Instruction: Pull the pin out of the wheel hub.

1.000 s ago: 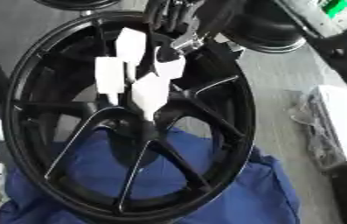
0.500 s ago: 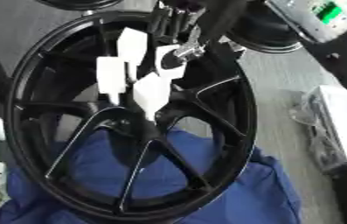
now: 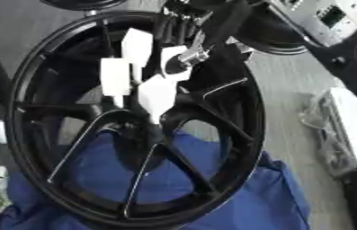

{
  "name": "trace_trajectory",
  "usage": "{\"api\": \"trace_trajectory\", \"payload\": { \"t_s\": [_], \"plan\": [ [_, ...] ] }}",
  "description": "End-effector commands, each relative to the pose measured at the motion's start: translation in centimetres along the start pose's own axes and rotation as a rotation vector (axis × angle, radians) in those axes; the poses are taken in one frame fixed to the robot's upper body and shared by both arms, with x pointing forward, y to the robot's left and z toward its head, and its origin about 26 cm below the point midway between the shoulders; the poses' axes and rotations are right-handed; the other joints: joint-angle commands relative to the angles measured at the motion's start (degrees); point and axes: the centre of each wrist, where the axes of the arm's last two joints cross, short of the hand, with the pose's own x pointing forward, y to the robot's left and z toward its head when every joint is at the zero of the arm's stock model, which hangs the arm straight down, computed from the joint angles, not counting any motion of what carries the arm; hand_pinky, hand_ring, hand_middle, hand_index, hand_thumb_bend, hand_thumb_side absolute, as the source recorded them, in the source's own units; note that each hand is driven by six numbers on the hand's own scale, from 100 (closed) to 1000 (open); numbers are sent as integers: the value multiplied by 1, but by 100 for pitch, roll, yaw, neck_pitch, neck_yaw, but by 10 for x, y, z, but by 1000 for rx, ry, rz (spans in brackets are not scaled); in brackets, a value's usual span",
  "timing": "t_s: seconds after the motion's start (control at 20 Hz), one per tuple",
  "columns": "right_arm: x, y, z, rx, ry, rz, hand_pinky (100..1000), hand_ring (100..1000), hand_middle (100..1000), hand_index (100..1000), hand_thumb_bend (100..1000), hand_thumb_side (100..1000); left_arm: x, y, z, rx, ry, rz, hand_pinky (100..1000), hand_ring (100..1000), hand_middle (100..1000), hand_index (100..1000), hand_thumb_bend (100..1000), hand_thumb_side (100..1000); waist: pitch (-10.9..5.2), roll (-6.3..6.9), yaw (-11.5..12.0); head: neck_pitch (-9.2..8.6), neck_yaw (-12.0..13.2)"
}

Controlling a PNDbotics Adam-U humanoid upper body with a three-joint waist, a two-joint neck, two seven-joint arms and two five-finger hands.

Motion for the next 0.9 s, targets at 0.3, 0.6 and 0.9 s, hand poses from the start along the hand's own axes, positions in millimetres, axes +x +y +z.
{"api": "trace_trajectory", "payload": {
  "t_s": [0.3,0.6,0.9],
  "plan": [
    [-2,-5,3,-3,22,-1,815,760,740,824,467,401,10,3,-7,-16,-37,-15,676,723,607,685,113,847,-80,44,15,10,3],
    [-6,-3,0,2,43,-18,811,754,735,820,476,374,10,1,-6,-25,-34,-15,676,725,607,685,111,849,-65,43,26,7,-9],
    [-8,-4,0,-1,57,-24,808,751,730,816,458,347,10,1,-7,-25,-37,-13,677,727,608,685,113,850,-56,41,29,13,-40]
  ]
}}
